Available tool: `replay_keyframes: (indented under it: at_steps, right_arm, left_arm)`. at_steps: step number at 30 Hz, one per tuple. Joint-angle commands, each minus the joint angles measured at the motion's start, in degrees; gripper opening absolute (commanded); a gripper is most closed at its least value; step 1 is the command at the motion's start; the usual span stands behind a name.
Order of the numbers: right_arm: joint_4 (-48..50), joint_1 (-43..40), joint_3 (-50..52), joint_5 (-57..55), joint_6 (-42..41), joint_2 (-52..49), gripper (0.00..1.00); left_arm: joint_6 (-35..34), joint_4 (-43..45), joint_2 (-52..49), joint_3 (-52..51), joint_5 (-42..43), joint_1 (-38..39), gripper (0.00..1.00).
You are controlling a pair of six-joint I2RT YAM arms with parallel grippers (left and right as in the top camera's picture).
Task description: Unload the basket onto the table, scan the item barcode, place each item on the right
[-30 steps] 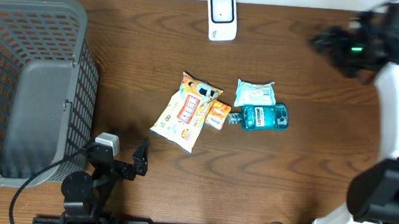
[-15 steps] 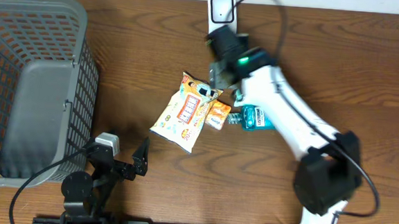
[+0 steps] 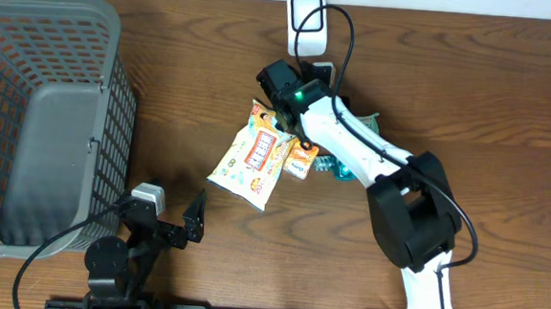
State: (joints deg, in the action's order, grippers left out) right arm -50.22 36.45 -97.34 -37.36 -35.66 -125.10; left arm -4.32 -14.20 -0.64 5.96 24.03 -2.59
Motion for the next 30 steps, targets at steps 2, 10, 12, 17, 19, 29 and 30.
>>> replay_keyframes:
  at_steps: [2,10,12,17,19,29,30]
  right_arm:
    - [-0.3,-0.4,0.0,-2.1,-1.6,-4.9,0.77]
    - [-4.4,-1.7,0.0,-1.1,-2.0,-9.9,0.64]
    - [-6.3,-2.2,0.0,0.2,-2.0,-10.4,0.5]
    - [-9.1,-2.9,0.0,7.9,-1.9,-10.6,0.01]
    - [-9.2,-3.0,-0.2,11.5,-0.1,-10.6,0.01]
    - [-22.9,-5.2,-14.0,35.3,14.2,-3.4,0.01]
    - [-23.1,-5.7,-14.7,38.2,16.4,-1.9,0.01]
  left_arm:
    - [-0.5,-0.7,0.0,-1.1,-0.1,-0.2,0.98]
    - [-0.5,-0.7,0.0,-1.1,-0.1,-0.2,0.98]
    - [-0.5,-0.7,0.0,-1.1,-0.1,-0.2,0.98]
    - [-0.5,-0.7,0.0,-1.1,-0.1,-0.2,0.98]
    - [-0.5,-0.7,0.0,-1.1,-0.1,-0.2,0.98]
    - [-0.5,-0.7,0.0,-1.1,-0.1,-0.2,0.98]
    - [-0.5,-0.7,0.0,-1.1,-0.1,-0.2,0.98]
